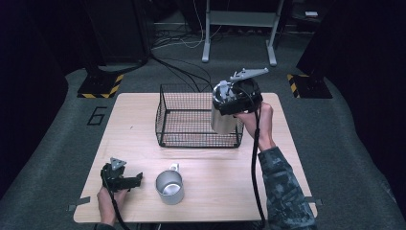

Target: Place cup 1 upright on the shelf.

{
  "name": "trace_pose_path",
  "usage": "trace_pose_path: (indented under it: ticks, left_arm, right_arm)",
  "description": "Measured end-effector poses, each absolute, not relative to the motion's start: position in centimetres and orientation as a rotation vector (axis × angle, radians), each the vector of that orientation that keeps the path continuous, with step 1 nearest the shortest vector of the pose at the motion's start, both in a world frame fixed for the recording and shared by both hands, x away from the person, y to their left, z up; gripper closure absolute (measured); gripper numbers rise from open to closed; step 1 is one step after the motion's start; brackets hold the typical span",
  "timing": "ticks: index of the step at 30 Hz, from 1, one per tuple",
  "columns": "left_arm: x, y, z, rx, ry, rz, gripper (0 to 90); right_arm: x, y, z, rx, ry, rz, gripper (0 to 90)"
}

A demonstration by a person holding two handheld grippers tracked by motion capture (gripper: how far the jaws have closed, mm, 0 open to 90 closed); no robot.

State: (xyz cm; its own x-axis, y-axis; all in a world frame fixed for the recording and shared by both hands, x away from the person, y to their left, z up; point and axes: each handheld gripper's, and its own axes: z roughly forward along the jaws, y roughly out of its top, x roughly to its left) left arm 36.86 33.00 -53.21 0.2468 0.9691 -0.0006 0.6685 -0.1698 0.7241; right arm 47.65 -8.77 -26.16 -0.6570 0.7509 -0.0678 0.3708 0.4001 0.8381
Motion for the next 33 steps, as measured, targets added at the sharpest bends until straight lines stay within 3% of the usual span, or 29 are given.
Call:
trace_pose_path:
  ticks: [15,33]
  left_arm:
    - [36.9,33.0,-53.2,1.920,1.488,0.632,0.9]
    - [36.9,33.0,-53.2,1.914,1.489,0.638,0.9]
  right_arm:
    - [49.5,-7.5,-26.1,0.968,2.216,1.152,3.6]
    - [53.0,-7.3,-28.3,1.062,2.198,1.080,3.6]
